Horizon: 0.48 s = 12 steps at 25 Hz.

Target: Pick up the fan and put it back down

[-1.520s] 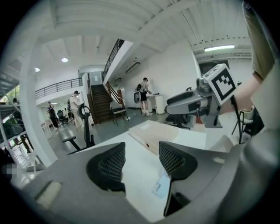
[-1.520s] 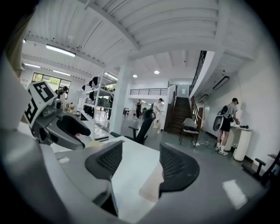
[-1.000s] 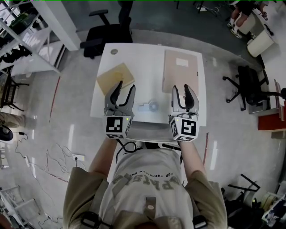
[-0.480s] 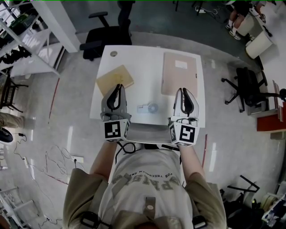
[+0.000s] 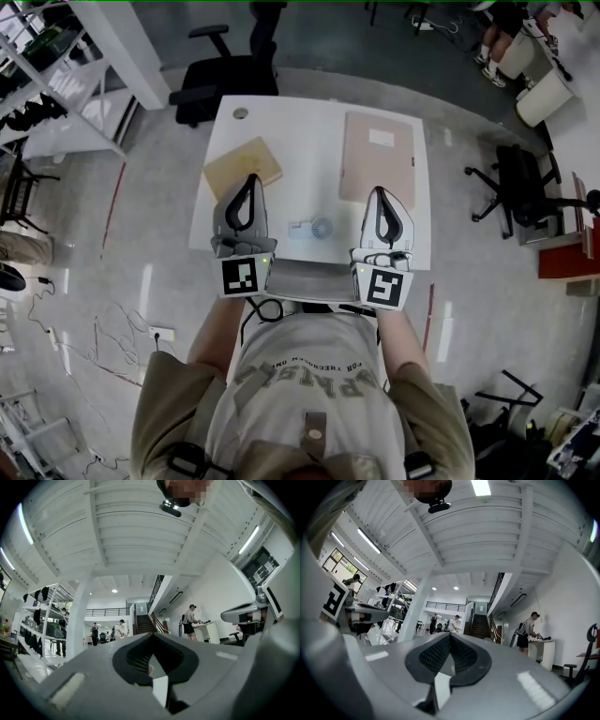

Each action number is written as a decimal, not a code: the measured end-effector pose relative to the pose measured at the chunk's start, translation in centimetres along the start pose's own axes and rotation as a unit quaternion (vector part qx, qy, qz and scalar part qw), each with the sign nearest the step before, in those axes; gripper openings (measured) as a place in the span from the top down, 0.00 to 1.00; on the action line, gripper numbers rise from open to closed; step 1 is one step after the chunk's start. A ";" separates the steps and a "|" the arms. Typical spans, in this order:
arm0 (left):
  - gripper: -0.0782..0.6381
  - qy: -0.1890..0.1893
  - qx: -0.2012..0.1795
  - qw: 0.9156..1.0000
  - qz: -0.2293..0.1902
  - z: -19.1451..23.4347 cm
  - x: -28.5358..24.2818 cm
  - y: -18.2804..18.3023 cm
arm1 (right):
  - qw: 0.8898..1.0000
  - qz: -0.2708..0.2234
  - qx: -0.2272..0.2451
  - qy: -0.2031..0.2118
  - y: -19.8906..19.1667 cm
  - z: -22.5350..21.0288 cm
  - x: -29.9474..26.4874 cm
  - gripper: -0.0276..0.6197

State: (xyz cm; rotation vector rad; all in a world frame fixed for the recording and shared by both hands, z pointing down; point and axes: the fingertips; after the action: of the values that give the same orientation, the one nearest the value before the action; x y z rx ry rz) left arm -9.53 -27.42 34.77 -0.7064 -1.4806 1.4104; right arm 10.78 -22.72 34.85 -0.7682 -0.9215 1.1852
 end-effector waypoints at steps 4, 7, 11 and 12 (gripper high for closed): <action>0.88 -0.007 -0.011 1.000 -0.013 -0.4 -0.1 1.0 | 1.000 -0.022 0.007 -0.004 0.9 -0.1 -0.2 0.95; 0.88 -0.013 -0.018 0.999 -0.024 -0.9 -0.3 1.8 | 0.999 -0.035 0.012 -0.010 1.7 -0.4 -0.2 0.95; 0.88 -0.018 -0.028 0.999 -0.030 -1.3 -0.1 2.2 | 0.998 -0.053 0.014 -0.012 2.6 -0.3 -0.2 0.95; 0.88 -0.019 -0.030 0.999 -0.032 -1.3 0.0 2.3 | 0.999 -0.049 0.016 -0.011 2.5 -0.2 -0.1 0.96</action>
State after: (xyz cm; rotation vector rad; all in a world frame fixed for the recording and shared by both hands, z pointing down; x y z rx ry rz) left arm -8.77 -26.48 32.39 -0.6664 -1.5667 1.3423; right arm 9.92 -22.34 32.57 -0.6788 -0.9452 1.1219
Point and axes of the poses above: the fingertips, and each gripper's own axes: x backward along the fingers, z to its left, y out of its top, and after that the axes turned 12 degrees about x, right-handed
